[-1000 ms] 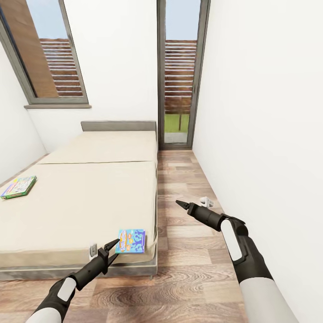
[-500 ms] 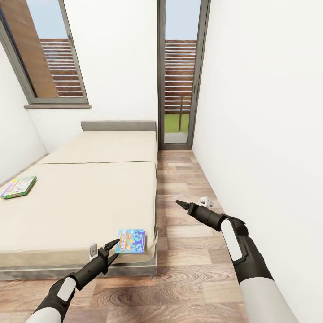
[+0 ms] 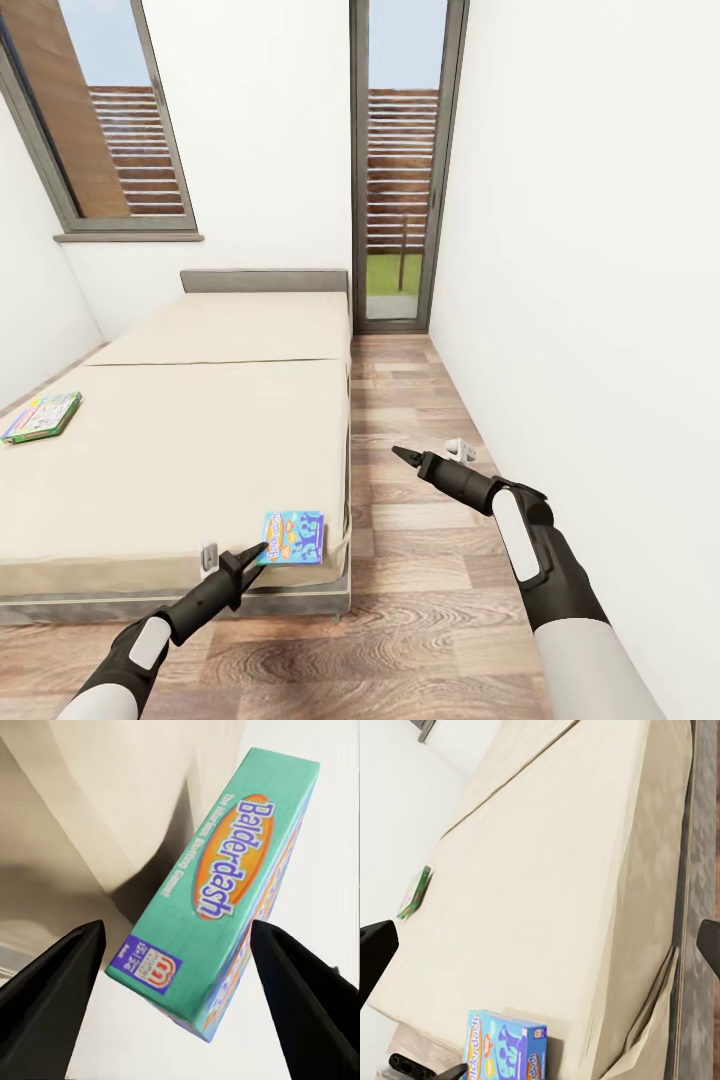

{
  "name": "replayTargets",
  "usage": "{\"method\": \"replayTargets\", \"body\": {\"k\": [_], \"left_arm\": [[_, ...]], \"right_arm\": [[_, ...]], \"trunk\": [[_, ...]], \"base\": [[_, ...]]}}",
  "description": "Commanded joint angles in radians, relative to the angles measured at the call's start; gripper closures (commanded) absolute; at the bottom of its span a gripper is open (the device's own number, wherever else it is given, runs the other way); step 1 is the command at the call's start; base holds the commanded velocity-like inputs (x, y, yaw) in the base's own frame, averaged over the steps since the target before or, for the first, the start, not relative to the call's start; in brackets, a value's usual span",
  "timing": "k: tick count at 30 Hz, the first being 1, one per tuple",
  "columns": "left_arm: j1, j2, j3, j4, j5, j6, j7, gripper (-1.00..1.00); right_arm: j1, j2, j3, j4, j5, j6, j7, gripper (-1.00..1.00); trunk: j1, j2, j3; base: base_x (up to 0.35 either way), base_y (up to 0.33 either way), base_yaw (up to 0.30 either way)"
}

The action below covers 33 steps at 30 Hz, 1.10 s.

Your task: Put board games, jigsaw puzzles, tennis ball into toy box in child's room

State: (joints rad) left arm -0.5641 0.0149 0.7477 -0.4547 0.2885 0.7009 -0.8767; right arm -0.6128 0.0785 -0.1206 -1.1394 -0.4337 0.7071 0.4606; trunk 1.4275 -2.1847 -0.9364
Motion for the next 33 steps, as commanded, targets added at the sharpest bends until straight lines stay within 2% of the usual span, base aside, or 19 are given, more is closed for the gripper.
{"method": "replayTargets", "body": {"k": [1,33], "left_arm": [[-0.023,-0.001,0.007,0.001,0.012,-0.006,-0.002,1.00],[-0.023,-0.004,0.000,0.002,0.007,0.018,-0.015,1.00]], "right_arm": [[-0.001,0.001,-0.004,0.000,-0.002,0.008,0.003,-1.00],[-0.001,0.000,-0.004,0.000,-0.004,0.008,0.003,-1.00]], "trunk": [[0.000,0.000,-0.001],[0.000,0.000,-0.001]], "base": [[0.000,0.000,0.000],[0.000,0.000,0.000]]}}
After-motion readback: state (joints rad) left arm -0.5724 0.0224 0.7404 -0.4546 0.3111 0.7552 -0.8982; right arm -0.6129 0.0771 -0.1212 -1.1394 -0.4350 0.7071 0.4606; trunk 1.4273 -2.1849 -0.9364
